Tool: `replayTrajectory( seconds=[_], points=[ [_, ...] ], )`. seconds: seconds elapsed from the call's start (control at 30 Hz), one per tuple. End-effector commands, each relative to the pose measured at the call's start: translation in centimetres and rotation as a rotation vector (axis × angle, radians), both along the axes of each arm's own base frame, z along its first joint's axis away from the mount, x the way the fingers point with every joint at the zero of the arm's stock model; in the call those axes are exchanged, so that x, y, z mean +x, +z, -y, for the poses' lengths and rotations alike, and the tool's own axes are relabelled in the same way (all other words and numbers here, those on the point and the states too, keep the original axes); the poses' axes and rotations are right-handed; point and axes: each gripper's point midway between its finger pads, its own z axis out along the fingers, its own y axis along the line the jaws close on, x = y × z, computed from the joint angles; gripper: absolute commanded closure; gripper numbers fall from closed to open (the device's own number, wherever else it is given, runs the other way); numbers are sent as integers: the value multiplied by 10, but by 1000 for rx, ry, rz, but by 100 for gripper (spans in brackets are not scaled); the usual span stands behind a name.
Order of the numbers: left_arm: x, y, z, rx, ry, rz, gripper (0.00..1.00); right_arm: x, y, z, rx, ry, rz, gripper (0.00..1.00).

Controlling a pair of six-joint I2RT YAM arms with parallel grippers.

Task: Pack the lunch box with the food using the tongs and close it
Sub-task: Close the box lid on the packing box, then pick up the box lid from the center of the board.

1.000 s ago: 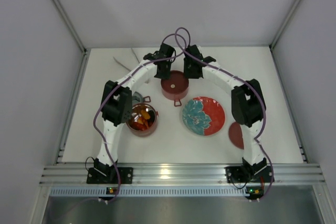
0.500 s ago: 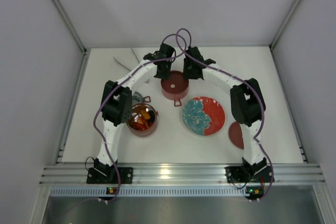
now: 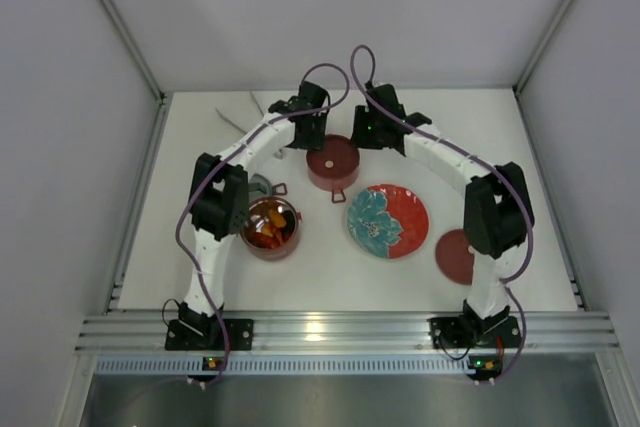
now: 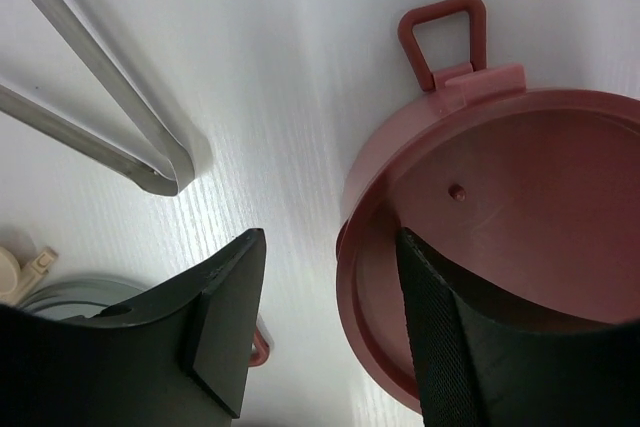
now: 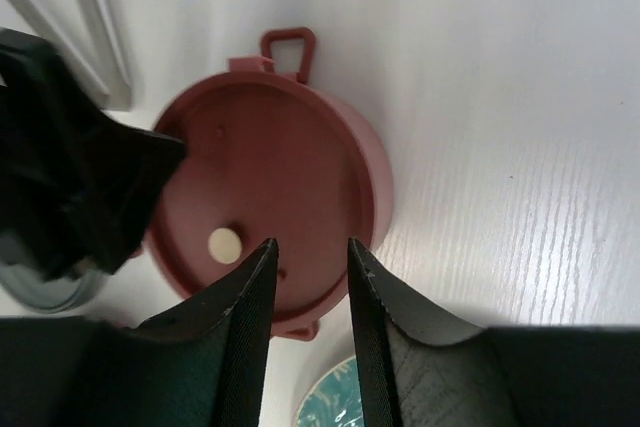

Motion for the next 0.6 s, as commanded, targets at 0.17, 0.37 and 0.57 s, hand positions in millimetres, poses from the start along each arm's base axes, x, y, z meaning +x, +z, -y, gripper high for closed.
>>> replayTrajectory(
  seconds=[0.17,0.37,0.57],
  points=[
    [-16,69,7,-135,1,68,38,-10,100,34,21,-88,181,66],
    [-42,133,9,-260,-25,166,37,-71,62,125,-112,-311,72,64],
    [-96,188,19,-389,-126,224,36,-176,2,223,-117,-567,-67,59]
  ],
)
